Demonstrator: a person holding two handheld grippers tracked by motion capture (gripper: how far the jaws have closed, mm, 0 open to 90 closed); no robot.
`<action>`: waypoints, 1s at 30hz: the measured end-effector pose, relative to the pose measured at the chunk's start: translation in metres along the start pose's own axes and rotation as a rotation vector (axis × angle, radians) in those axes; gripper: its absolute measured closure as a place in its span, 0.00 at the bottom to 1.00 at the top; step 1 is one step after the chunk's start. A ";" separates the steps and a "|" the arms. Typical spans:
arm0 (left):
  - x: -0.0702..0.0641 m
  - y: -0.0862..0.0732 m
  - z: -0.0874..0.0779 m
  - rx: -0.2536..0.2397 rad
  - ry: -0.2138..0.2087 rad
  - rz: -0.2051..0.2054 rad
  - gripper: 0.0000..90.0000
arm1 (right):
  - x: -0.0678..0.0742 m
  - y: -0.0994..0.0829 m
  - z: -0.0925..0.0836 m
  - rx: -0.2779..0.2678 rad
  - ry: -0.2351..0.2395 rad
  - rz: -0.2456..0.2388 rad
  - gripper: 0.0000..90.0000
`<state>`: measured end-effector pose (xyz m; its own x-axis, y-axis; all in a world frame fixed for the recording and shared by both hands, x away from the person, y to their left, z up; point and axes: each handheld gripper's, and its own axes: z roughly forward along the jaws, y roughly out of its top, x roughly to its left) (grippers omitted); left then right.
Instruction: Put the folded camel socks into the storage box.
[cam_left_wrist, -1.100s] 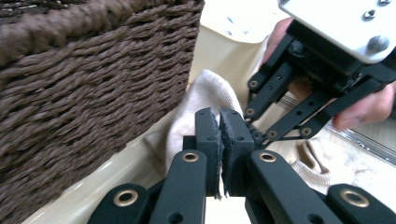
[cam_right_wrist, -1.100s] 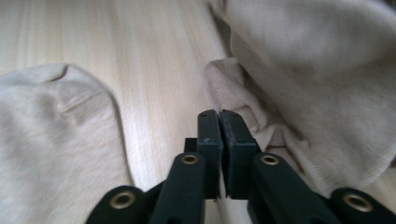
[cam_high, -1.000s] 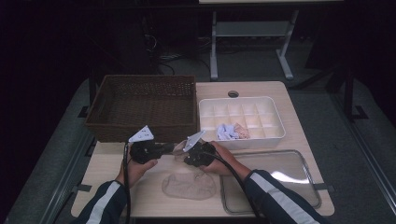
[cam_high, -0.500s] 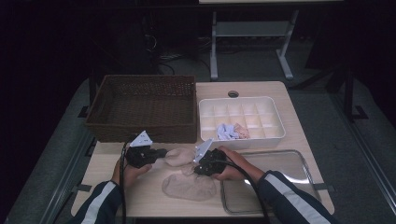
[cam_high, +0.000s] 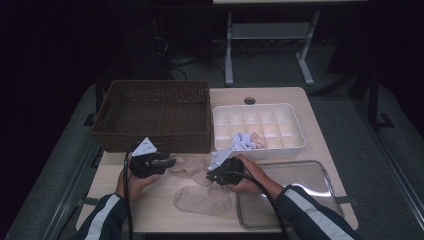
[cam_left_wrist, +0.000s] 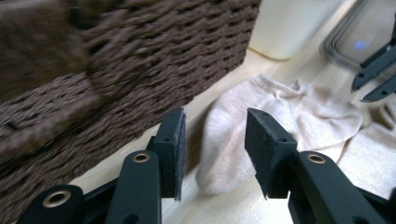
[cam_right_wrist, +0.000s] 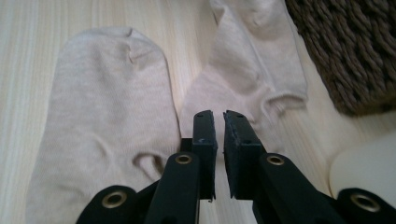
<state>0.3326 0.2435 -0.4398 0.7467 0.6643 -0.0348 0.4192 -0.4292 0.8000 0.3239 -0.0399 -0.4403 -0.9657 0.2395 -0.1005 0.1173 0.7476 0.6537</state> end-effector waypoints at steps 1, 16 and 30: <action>-0.001 0.000 0.004 0.010 -0.013 0.010 0.67 | 0.001 0.001 0.002 0.002 -0.011 0.003 0.91; 0.005 -0.012 0.023 0.165 0.032 0.036 0.72 | -0.012 -0.013 0.012 0.060 0.007 0.061 0.87; 0.000 -0.019 -0.002 0.108 0.021 -0.027 0.47 | -0.019 -0.025 -0.009 0.062 -0.064 0.137 0.79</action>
<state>0.3239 0.2529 -0.4538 0.7241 0.6884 -0.0420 0.4930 -0.4741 0.7295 0.3376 -0.0688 -0.4482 -0.9230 0.3798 -0.0626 0.2632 0.7414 0.6173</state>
